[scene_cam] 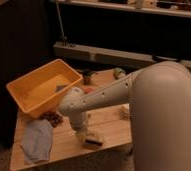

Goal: Place eraser in paper cup

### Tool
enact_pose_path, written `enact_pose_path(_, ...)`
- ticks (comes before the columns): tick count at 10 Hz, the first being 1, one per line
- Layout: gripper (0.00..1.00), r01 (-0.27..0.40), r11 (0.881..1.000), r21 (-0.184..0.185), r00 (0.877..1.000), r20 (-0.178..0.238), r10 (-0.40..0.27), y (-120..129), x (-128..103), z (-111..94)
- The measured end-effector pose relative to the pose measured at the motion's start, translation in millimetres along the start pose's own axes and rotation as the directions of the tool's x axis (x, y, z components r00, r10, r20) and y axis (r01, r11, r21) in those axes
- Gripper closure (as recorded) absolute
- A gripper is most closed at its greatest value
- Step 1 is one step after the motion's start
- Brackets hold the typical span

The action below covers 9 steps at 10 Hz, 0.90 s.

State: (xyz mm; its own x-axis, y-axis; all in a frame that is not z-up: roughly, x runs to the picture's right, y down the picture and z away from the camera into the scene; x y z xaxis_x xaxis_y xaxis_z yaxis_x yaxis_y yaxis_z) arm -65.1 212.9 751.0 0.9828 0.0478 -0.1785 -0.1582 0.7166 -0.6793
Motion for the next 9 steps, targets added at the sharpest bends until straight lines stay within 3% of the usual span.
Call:
enact_pose_path(2, 1.0, -0.048, 0.999, 0.012, 0.998, 0.052, 0.047, -14.7, -0.8, -52.0)
enact_pose_path(4, 1.0, -0.112, 0.993, 0.046, 0.986, 0.13, 0.105, -34.2, 6.9, -103.1)
enact_pose_path(5, 1.0, -0.159, 0.985, 0.072, 0.972, 0.186, 0.144, -47.2, 14.0, -129.2)
enact_pose_path(7, 1.0, -0.28, 0.954, 0.106, 0.925, 0.297, 0.238, -78.4, 42.6, -172.0)
enact_pose_path(8, 1.0, -0.299, 0.948, 0.11, 0.914, 0.319, 0.251, -83.6, 45.9, -180.7)
enact_pose_path(9, 1.0, -0.298, 0.948, 0.109, 0.914, 0.321, 0.25, -83.6, 44.8, -180.5)
